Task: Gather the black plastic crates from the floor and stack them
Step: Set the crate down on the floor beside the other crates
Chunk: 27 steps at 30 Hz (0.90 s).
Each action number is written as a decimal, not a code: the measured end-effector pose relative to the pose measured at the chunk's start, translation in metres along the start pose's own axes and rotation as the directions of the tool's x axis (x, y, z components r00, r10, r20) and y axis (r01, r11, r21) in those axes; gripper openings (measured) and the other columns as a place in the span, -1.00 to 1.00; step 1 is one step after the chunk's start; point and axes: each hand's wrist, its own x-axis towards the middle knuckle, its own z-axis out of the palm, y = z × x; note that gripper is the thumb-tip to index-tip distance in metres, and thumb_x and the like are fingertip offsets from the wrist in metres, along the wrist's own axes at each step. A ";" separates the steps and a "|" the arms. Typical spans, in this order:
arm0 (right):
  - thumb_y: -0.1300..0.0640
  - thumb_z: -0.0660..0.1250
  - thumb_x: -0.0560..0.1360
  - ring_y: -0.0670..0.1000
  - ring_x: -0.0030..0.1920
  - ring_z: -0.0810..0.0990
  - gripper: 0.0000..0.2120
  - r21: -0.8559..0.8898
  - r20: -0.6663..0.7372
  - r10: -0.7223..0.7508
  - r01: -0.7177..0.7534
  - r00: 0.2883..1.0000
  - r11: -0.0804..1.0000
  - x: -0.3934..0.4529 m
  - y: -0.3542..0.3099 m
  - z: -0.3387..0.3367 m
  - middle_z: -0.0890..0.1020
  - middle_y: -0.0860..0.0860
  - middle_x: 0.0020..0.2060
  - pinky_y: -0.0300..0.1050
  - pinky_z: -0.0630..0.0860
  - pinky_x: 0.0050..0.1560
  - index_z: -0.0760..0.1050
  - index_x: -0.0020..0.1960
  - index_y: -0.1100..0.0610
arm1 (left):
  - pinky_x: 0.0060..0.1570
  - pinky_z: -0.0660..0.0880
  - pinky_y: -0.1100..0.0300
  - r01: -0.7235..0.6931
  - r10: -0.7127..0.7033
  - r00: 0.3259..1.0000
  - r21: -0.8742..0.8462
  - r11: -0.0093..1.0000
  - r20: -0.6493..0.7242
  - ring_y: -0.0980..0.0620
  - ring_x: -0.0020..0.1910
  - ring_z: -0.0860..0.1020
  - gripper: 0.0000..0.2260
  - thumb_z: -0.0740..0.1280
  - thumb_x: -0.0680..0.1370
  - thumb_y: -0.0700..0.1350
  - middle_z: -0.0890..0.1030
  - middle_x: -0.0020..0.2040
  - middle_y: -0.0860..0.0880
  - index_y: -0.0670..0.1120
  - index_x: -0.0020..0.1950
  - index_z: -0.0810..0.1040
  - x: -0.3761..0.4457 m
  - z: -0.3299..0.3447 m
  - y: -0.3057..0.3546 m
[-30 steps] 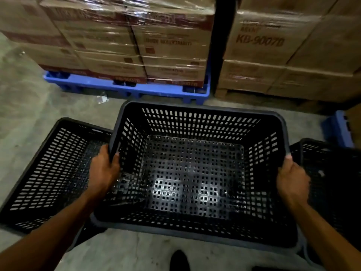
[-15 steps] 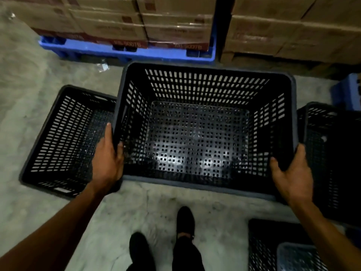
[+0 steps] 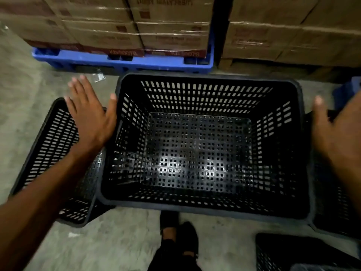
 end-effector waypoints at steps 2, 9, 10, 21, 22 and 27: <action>-0.33 0.18 0.46 0.34 0.45 0.20 -0.09 -0.018 0.144 0.023 -0.021 0.989 1.000 -0.022 0.001 0.023 0.20 0.33 0.47 0.23 0.14 0.46 -0.04 0.52 0.26 | 0.46 -0.03 -0.19 -0.027 0.028 0.992 -0.010 1.000 0.125 -0.27 0.51 0.07 -0.36 0.08 0.59 0.10 0.11 0.51 -0.34 -0.30 0.50 0.01 -0.007 0.021 -0.003; -0.18 0.31 0.43 0.31 0.44 0.26 -0.11 -0.043 0.218 0.051 -0.042 0.975 0.998 -0.028 -0.013 0.016 0.24 0.28 0.47 0.19 0.22 0.43 -0.03 0.53 0.22 | 0.46 0.08 -0.14 -0.065 0.072 0.978 -0.040 0.997 0.196 -0.23 0.50 0.13 -0.39 0.15 0.58 0.04 0.17 0.51 -0.29 -0.25 0.50 0.06 -0.012 0.020 -0.004; -0.16 0.30 0.45 0.27 0.47 0.21 -0.12 -0.050 0.207 0.020 -0.010 0.978 0.999 -0.030 -0.016 0.012 0.19 0.28 0.49 0.17 0.16 0.46 -0.05 0.54 0.24 | 0.46 0.06 -0.14 -0.067 0.073 0.978 -0.042 0.997 0.193 -0.23 0.51 0.12 -0.39 0.15 0.58 0.06 0.16 0.51 -0.29 -0.24 0.51 0.06 -0.012 0.014 -0.005; -0.19 0.23 0.48 0.30 0.43 0.26 -0.19 -0.067 0.178 0.048 -0.036 0.983 0.997 -0.058 0.009 0.025 0.25 0.30 0.46 0.20 0.22 0.43 0.00 0.53 0.21 | 0.37 0.26 -0.14 -0.174 0.186 0.954 -0.071 0.982 0.236 -0.26 0.47 0.21 -0.40 0.18 0.58 -0.07 0.14 0.52 -0.27 -0.19 0.53 -0.01 -0.031 0.024 -0.007; -0.18 0.24 0.47 0.30 0.41 0.30 -0.19 -0.052 0.192 0.041 -0.032 0.981 0.998 -0.064 0.011 0.025 0.28 0.30 0.44 0.20 0.26 0.41 0.01 0.53 0.20 | 0.38 0.24 -0.15 -0.175 0.175 0.958 -0.022 0.984 0.227 -0.26 0.46 0.21 -0.40 0.19 0.57 -0.07 0.17 0.51 -0.29 -0.19 0.52 0.00 -0.033 0.022 -0.010; -0.14 0.20 0.52 0.22 0.43 0.31 -0.30 0.083 0.252 0.096 -0.120 0.963 0.989 -0.125 0.026 0.002 0.30 0.22 0.46 0.06 0.24 0.42 0.09 0.52 0.17 | 0.46 -0.09 -0.19 -0.210 0.177 0.959 0.131 0.969 0.222 -0.24 0.53 0.03 -0.44 0.19 0.57 -0.04 0.12 0.53 -0.29 -0.19 0.50 0.12 -0.052 0.004 0.009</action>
